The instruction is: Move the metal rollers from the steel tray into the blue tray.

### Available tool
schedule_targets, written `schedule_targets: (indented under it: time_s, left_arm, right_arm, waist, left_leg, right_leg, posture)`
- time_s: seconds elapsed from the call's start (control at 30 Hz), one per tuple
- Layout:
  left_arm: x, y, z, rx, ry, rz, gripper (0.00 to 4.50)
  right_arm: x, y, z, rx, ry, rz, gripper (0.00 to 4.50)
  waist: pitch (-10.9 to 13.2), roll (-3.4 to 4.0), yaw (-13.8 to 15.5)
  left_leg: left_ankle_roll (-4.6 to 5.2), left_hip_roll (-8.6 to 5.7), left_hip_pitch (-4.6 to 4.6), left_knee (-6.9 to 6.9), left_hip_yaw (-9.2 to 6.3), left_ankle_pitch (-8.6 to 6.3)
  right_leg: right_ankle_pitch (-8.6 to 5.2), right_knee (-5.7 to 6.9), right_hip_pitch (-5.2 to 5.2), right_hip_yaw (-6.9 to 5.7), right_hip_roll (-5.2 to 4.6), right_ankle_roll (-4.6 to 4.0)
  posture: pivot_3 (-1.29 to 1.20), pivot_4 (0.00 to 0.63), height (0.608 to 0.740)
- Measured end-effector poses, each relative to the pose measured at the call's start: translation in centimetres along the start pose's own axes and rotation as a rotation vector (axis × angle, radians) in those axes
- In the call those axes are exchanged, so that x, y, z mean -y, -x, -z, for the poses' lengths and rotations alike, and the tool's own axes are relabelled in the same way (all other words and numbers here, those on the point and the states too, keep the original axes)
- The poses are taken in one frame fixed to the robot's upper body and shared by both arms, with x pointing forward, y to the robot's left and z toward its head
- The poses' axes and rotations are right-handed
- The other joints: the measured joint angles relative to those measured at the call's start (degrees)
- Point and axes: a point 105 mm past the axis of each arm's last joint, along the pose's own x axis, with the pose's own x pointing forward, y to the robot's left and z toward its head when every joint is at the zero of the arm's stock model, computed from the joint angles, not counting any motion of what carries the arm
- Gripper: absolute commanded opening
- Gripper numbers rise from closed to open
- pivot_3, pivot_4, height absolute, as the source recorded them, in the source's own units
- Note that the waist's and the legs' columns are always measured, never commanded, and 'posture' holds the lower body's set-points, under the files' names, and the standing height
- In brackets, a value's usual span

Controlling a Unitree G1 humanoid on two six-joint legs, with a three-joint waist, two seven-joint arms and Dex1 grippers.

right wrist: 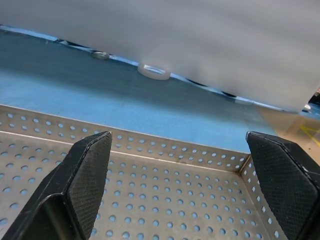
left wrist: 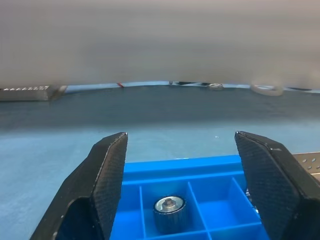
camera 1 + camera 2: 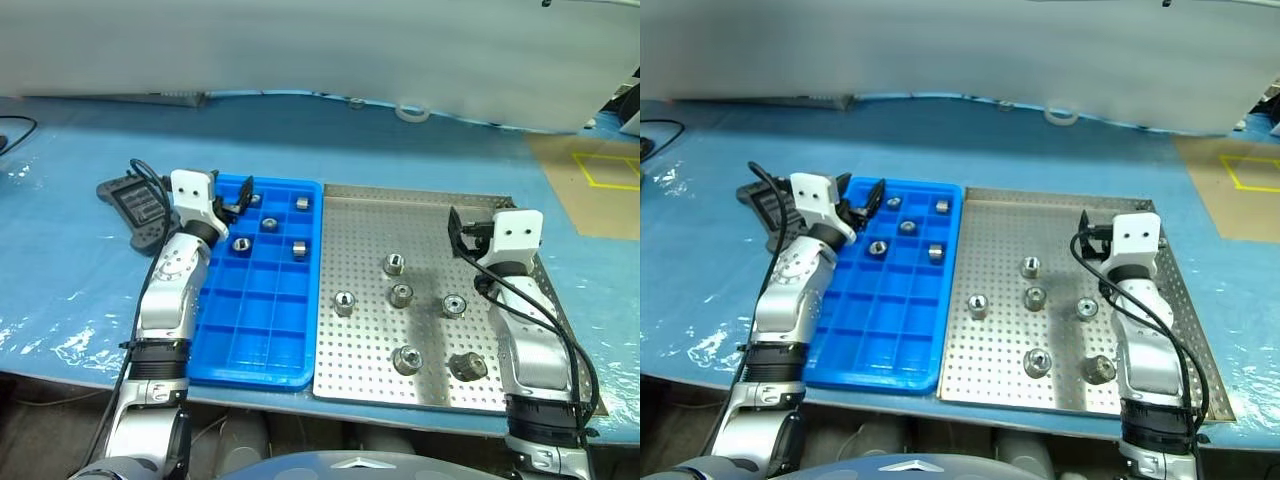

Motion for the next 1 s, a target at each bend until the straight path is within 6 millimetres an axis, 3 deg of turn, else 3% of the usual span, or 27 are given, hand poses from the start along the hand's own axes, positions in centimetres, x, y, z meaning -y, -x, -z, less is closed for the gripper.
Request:
schedule_targets:
  time_s: [0.17,0.5,0.73,0.83,1.0]
  left_arm:
    - [1.9,-0.7,0.3,-0.015,0.08,0.065,3.6]
    - [1.8,-2.6,-0.7,-0.019,0.095,0.165,3.6]
    - [2.4,-3.9,-2.5,-0.013,0.081,0.404,3.6]
    - [3.9,-4.4,-2.7,-0.039,0.115,0.541,3.6]
    - [8.6,-4.9,-3.6,-0.093,0.093,0.862,3.6]
  right_arm:
    - [0.3,0.5,-0.1,0.005,-0.01,0.029,4.5]
    - [1.0,0.4,-0.4,0.017,-0.004,0.031,4.5]
    - [3.1,0.0,-1.5,0.02,-0.001,-0.039,4.5]
    - [3.0,0.0,-1.6,-0.007,0.021,-0.162,4.5]
    - [2.1,1.7,-1.5,-0.078,-0.036,-0.41,4.5]
  waist:
    - [0.0,-0.01,-0.58]
    - [0.0,-0.01,-0.64]
    - [0.0,0.0,-0.68]
    - [0.03,0.05,-0.61]
    - [0.04,0.07,-0.58]
  left_leg:
    - [-0.01,0.0,0.06,0.0,0.01,0.01]
    - [-0.06,-0.01,0.06,-0.02,0.02,0.04]
    - [-0.01,-0.04,0.16,-0.05,0.07,0.02]
    - [0.27,-0.03,0.14,-0.02,0.27,0.11]
    - [0.57,0.0,0.18,0.05,0.91,-0.02]
  right_leg:
    - [-0.01,0.0,0.0,0.04,-0.01,-0.01]
    - [0.01,0.02,-0.03,0.05,0.02,0.01]
    - [-0.04,0.02,0.03,0.1,0.01,-0.09]
    - [-0.12,0.03,0.03,0.12,-0.03,-0.24]
    - [-0.24,0.04,0.04,0.17,-0.16,-0.46]
  posture:
    - [-0.14,0.15,0.74]
    - [-0.19,0.15,0.74]
    - [-0.22,0.15,0.74]
    - [-0.23,0.15,0.74]
    - [-0.28,0.15,0.74]
